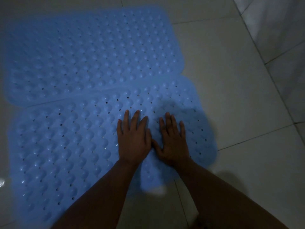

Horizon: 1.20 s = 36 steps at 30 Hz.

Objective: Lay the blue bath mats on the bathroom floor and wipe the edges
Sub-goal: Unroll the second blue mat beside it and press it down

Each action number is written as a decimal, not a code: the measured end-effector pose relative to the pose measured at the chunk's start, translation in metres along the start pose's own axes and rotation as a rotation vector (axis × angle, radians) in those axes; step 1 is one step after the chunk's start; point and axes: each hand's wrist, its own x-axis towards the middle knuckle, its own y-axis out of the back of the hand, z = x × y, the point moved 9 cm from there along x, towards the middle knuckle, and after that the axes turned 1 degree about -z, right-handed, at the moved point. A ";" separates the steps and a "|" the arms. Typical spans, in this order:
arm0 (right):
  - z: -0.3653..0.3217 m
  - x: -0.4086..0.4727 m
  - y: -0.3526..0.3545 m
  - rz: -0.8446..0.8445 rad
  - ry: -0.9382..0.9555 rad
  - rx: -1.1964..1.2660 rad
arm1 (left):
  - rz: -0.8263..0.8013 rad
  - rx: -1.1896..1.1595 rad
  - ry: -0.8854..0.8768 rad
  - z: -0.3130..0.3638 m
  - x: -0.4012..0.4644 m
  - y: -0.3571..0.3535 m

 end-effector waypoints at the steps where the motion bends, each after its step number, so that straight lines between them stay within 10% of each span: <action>1: 0.000 0.001 -0.002 -0.024 -0.001 -0.003 | 0.001 0.006 0.007 -0.001 -0.001 0.000; 10: 0.013 0.031 0.031 -0.378 -0.145 0.320 | -0.005 -0.007 0.040 0.009 -0.006 0.015; 19: 0.066 0.033 0.084 -0.025 -0.049 0.144 | 0.068 -0.051 -0.046 0.049 0.017 0.028; 24: 0.090 0.000 0.029 -0.217 -0.061 0.021 | 0.068 -0.036 -0.075 0.056 0.019 0.018; 36: 0.092 -0.008 0.015 0.045 -0.037 -0.009 | 0.003 -0.047 -0.088 0.049 0.015 -0.013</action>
